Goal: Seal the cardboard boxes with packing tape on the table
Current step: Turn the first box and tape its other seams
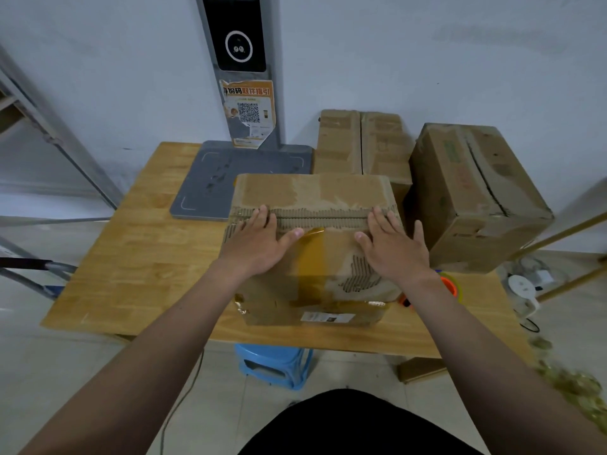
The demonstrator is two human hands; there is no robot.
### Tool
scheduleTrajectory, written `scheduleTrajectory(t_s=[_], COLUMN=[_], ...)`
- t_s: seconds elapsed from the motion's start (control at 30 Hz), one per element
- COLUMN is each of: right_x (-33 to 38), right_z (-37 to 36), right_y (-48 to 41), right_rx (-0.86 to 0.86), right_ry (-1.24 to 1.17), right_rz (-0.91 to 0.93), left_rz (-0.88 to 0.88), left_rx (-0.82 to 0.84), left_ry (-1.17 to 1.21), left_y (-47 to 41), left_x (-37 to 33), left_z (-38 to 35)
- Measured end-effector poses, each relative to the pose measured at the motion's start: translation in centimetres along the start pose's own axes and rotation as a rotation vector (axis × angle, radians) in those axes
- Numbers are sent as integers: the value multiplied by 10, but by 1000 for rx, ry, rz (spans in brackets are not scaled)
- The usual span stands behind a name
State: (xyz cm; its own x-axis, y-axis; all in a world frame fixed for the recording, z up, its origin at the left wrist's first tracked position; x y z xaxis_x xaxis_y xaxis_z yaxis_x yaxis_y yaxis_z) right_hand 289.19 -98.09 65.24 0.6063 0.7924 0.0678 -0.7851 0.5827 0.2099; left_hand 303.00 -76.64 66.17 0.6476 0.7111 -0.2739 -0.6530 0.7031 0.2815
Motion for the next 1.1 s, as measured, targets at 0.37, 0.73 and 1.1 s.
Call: scheduleTrajectory(t_s=[0.37,0.73,1.1], right_x=[-10,-30,-62], right_z=[13,13,14], right_y=[-28,-48,2], right_rx=[-3,157,142], right_ry=[-356,-665,-580], right_rz=[-18,-72,-57], left_rz=[178,222,-104], left_rx=[-170,-59,-177], left_ry=[244,468,188], left_y=[-4,-21,34], left_x=[49,65,-122], left_z=[7,22,8])
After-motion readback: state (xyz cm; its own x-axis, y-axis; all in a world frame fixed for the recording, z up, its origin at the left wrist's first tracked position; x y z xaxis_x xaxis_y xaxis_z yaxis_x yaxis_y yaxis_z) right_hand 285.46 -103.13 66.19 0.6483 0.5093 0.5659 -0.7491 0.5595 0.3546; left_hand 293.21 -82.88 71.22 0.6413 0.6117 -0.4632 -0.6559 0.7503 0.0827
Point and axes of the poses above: each hand's wrist, its own y-axis away from the middle knuckle, its own z-axis out of the back of the hand, x = y × z, the point moved 9 cm from there along -y, towards the middle knuckle, and after that the axes turned 7 degrees about -z, right-handed, at the moved point
